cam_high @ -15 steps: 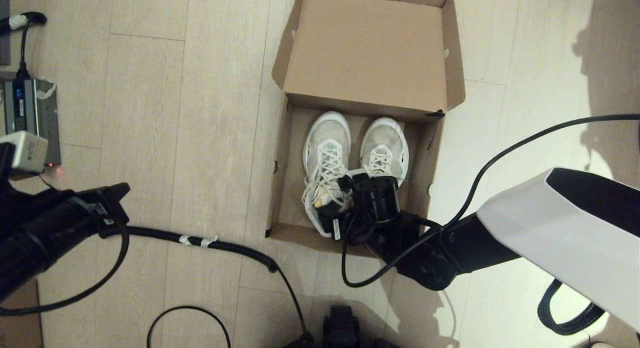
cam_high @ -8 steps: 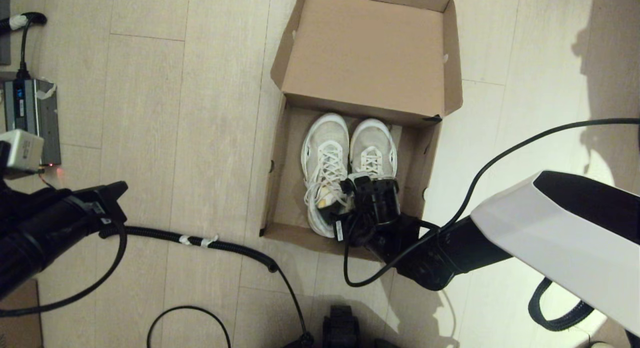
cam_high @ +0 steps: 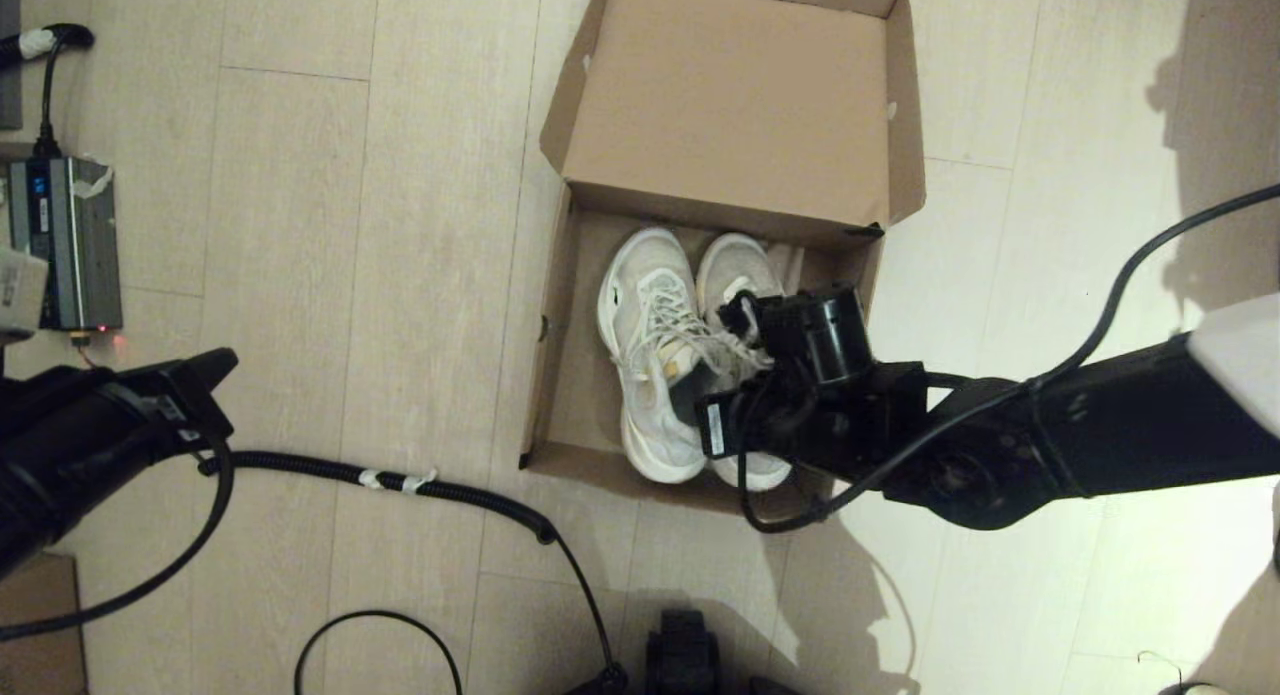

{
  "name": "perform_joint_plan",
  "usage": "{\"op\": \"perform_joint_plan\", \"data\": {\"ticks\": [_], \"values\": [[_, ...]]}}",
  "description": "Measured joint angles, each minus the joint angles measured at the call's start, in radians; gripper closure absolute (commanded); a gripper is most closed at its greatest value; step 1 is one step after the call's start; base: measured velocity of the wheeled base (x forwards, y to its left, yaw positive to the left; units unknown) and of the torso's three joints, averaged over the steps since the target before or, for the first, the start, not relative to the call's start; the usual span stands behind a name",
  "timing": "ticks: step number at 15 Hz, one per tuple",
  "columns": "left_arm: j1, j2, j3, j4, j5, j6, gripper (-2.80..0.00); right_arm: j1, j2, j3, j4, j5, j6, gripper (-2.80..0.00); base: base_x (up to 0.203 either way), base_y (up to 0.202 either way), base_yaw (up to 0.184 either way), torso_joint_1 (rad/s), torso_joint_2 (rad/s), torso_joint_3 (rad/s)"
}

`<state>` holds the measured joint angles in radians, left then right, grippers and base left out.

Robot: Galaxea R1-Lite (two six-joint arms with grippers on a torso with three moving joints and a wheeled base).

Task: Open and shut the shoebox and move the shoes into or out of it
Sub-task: Put the shoes out of the shoe box

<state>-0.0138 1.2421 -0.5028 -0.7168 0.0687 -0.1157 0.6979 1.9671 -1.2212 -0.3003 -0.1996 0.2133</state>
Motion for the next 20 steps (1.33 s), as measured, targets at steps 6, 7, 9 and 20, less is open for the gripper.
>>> {"op": "perform_joint_plan", "data": {"ticks": [6, 7, 9, 20], "values": [[-0.009, -0.026, -0.021, 0.000, -0.004, -0.005, 0.00, -0.007, -0.258, -0.045, 0.321, 0.245, 0.113, 0.00, 0.000, 0.000, 0.000, 0.000, 0.00, 0.000], [-0.012, -0.031, -0.025, 0.000, -0.005, -0.008, 0.00, -0.014, -0.297, -0.063, 0.376, 0.273, 0.118, 0.00, 0.000, 0.000, 0.000, 0.000, 0.00, 0.000], [-0.013, -0.043, -0.034, 0.000, -0.007, -0.021, 0.00, -0.023, -0.367, -0.113, 0.487, 0.287, 0.122, 0.00, 0.000, 0.000, 0.000, 0.000, 0.00, 0.000], [-0.051, -0.151, -0.169, 0.215, -0.046, -0.130, 0.00, -0.230, -0.688, -0.271, 0.778, 0.240, 0.038, 0.00, 0.000, 0.000, 0.000, 0.000, 0.00, 0.000]]}}
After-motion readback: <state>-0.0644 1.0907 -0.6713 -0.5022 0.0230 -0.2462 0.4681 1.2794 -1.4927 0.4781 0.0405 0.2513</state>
